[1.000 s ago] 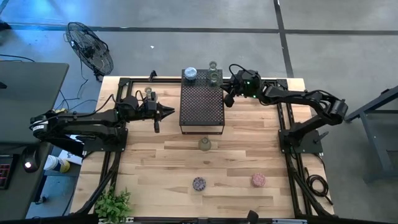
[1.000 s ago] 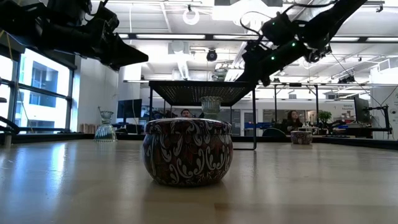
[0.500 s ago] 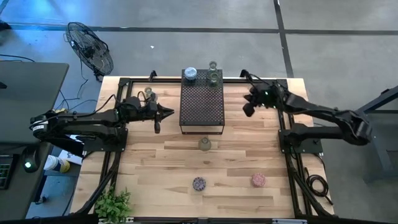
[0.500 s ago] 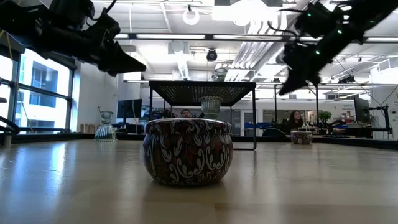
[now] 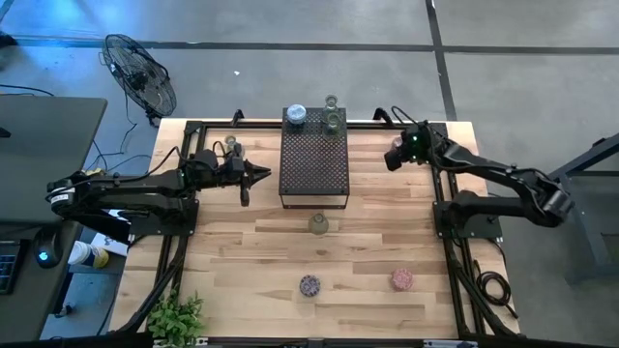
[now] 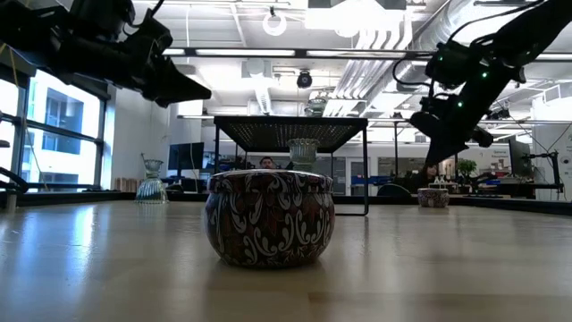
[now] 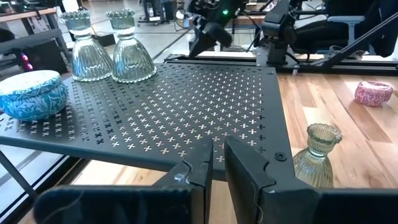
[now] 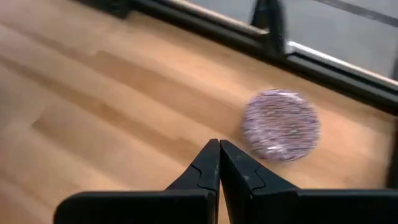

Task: Pick & Place candle stick holders
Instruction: Put the red scented candle on the shelf aligned with the other blue scented candle

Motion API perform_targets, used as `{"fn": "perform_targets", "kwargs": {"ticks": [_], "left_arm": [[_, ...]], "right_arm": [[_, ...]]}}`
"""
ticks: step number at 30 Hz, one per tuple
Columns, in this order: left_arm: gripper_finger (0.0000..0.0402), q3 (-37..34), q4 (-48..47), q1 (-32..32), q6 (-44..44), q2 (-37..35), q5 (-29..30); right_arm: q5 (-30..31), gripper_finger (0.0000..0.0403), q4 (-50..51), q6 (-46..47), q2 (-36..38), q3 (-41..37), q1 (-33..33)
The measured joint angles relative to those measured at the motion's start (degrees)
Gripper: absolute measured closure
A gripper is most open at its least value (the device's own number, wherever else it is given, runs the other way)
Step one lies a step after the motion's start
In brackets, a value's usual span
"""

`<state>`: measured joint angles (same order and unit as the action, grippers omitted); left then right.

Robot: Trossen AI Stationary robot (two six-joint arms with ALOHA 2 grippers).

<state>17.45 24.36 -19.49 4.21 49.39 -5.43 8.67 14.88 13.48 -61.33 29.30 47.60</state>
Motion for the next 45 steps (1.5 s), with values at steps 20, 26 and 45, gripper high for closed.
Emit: {"fn": "perform_targets", "kwargs": {"ticks": [20,26,45], "left_arm": [[0.0365,0.00,-0.61,0.00,-0.03,0.00,0.04],[0.0365,0.00,-1.95,0.00,-0.37,0.00,0.07],[0.0365,0.00,-1.86,0.00,-0.20,0.00,0.07]], "right_arm": [[12.27,0.0084,-7.56,2.06,-11.55,0.02,1.99],[10.39,0.0078,-8.37,3.06,-11.55,0.02,2.33],[4.96,0.0079,-6.03,5.61,-12.27,4.06,2.48]]}}
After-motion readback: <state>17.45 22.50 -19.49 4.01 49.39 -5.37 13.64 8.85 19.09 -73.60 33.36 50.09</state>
